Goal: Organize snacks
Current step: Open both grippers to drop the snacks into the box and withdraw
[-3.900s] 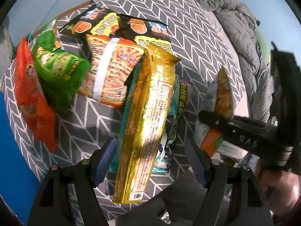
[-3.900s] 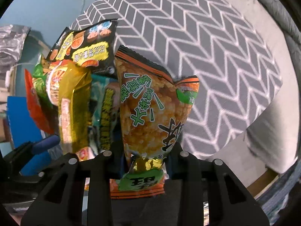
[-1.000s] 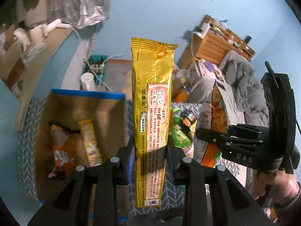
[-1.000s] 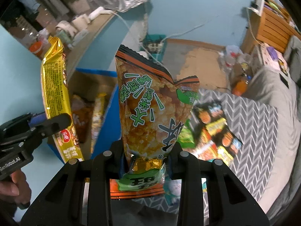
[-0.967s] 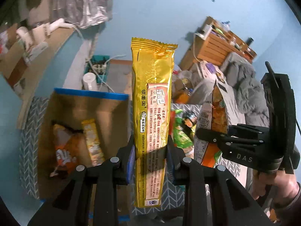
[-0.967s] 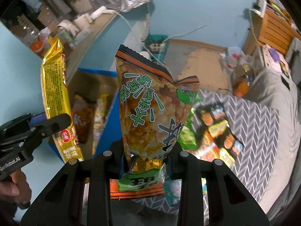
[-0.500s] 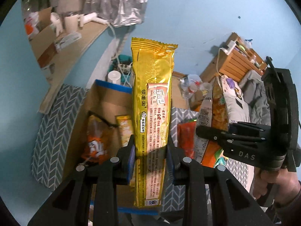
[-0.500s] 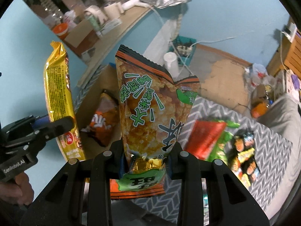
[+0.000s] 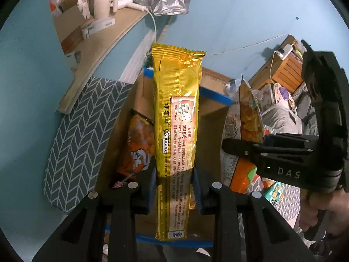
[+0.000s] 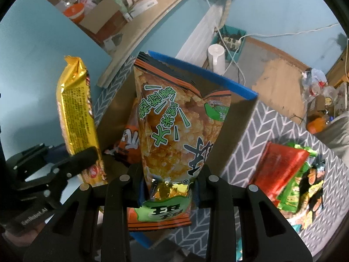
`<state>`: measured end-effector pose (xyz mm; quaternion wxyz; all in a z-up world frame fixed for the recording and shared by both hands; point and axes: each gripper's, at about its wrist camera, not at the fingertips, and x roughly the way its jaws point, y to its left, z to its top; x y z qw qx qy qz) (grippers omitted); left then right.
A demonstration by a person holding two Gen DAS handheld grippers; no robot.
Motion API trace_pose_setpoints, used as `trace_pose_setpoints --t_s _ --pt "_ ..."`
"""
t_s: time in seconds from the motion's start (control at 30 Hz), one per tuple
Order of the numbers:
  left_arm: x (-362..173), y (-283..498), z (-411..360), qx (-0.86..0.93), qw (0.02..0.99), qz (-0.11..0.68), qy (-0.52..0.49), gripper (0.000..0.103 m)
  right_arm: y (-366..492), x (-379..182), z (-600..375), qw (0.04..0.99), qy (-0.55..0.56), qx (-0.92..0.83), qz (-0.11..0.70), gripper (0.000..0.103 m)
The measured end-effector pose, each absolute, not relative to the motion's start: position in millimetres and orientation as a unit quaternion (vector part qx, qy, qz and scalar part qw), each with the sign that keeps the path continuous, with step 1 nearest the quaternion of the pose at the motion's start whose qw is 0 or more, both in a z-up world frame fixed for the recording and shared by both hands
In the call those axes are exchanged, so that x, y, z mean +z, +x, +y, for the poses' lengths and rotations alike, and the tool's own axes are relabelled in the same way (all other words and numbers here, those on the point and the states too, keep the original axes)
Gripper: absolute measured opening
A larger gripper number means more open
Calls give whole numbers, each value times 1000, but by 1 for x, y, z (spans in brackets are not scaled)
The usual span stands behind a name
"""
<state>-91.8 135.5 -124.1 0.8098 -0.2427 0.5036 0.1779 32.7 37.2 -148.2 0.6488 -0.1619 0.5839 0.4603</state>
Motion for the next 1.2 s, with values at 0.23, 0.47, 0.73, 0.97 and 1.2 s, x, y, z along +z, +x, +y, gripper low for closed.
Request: trace_pose_setpoints --t_s 0.23,0.47,0.73,0.97,1.2 --pt "-144 -91 145 175 796 523 -250 30 27 -158 48 642 -170 452 595 33" --pt "-150 -95 156 187 782 533 -263 38 29 -154 47 658 -168 433 592 53" --pt "-142 -97 158 190 780 531 -270 53 36 -145 36 674 -162 416 588 62" --pt "-129 -89 146 180 788 525 -267 68 43 -140 11 688 -155 396 588 65" --pt "-122 -67 124 147 795 530 -257 70 57 -136 -27 707 -141 361 591 70"
